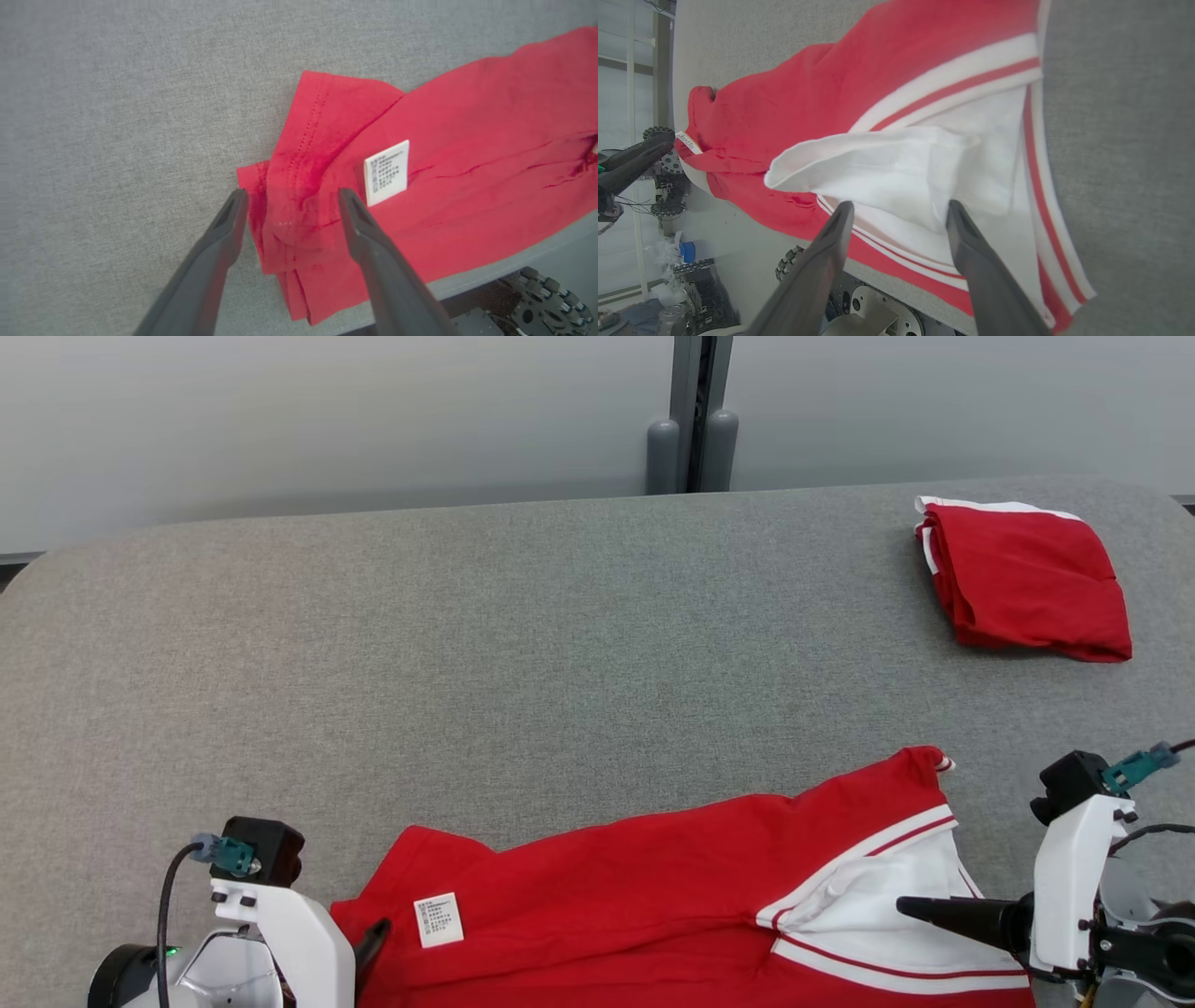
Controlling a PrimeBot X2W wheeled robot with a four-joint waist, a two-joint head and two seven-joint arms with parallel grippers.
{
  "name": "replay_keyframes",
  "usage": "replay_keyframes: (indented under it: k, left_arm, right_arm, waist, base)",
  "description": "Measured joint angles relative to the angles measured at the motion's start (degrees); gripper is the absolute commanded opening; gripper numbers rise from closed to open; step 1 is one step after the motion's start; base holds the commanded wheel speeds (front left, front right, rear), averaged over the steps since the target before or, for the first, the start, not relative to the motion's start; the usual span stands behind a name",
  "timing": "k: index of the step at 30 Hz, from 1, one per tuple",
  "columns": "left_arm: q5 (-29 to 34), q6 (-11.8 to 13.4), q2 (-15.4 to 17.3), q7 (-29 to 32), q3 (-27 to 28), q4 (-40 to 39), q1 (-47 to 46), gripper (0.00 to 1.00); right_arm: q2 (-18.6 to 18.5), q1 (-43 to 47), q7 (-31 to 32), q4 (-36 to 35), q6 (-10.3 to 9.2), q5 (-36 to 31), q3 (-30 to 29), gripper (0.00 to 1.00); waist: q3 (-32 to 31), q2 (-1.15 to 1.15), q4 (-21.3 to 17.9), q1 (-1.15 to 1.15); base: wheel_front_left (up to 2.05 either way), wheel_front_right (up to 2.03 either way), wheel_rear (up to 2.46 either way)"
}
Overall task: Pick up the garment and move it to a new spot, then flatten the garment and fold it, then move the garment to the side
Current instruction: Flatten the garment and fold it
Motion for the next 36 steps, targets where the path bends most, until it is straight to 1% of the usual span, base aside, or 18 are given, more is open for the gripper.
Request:
replay_keyframes:
  k: [6,9,12,16,20,22,25,30,33,36]
  left_arm:
    - [0.1,1.3,0.9,-2.3,1.4,-1.2,1.3,1.0]
    - [0.4,2.1,1.5,-4.7,2.8,-2.2,2.1,1.0]
    - [2.0,3.5,1.5,-10.0,5.2,-3.3,2.4,1.0]
    - [2.8,4.0,0.9,-13.5,6.2,-3.5,3.6,1.0]
    - [4.0,4.5,-0.6,-18.0,7.4,-3.6,3.6,1.0]
    - [4.8,4.8,-1.3,-20.0,7.6,-3.2,3.8,1.0]
    - [5.8,5.0,-3.8,-23.6,7.6,-2.4,4.9,1.0]
    - [7.7,5.5,-7.4,-33.1,9.7,0.2,6.2,1.0]
    - [7.9,5.2,-9.4,-38.7,12.0,2.4,7.3,1.0]
    - [8.8,4.2,-11.2,-41.2,14.8,3.9,8.6,1.0]
  right_arm:
    - [-2.3,3.4,-1.2,-3.2,0.0,1.9,-0.7,1.0]
    - [-3.8,5.0,-3.2,-4.4,0.0,2.8,-1.6,1.0]
    - [-5.4,6.0,-7.8,-6.4,0.0,3.7,-3.9,1.0]
    - [-6.5,8.3,-11.8,-9.3,0.0,6.0,-5.7,1.0]
    - [-8.1,9.3,-19.1,-10.6,-0.01,5.5,-8.7,1.0]
    - [-8.1,9.7,-23.2,-10.8,0.0,3.9,-9.6,1.0]
    - [-7.1,10.2,-31.2,-10.1,-0.01,2.1,-12.3,1.0]
    - [-4.9,12.5,-40.2,-8.6,-0.01,-1.7,-13.7,1.0]
    - [-2.5,13.3,-42.7,-7.9,-0.01,-3.3,-15.9,1.0]
    - [0.1,14.6,-43.5,-6.6,-0.01,-7.4,-19.0,1.0]
  waist:
    - [-1.0,0.0,0.1,0.0]
    - [-1.3,0.0,0.0,0.0]
    - [-1.5,0.0,-0.3,0.0]
    - [-1.7,0.0,-0.4,0.0]
    - [-1.8,0.0,-0.5,0.0]
    - [-1.8,0.0,-0.6,0.0]
    - [-1.9,0.0,-0.8,0.0]
    - [-1.6,0.0,-1.0,0.0]
    - [-1.4,0.0,-1.2,0.0]
    - [-1.1,0.0,-1.4,0.0]
  base:
    - [0.0,0.0,0.0]
    - [0.0,0.0,0.0]
    - [0.0,0.0,0.0]
    - [0.0,0.0,0.0]
    - [0.0,0.0,0.0]
    - [0.0,0.0,0.0]
    - [0.0,0.0,0.0]
    - [0.0,0.0,0.0]
    - [0.0,0.0,0.0]
    - [0.0,0.0,0.0]
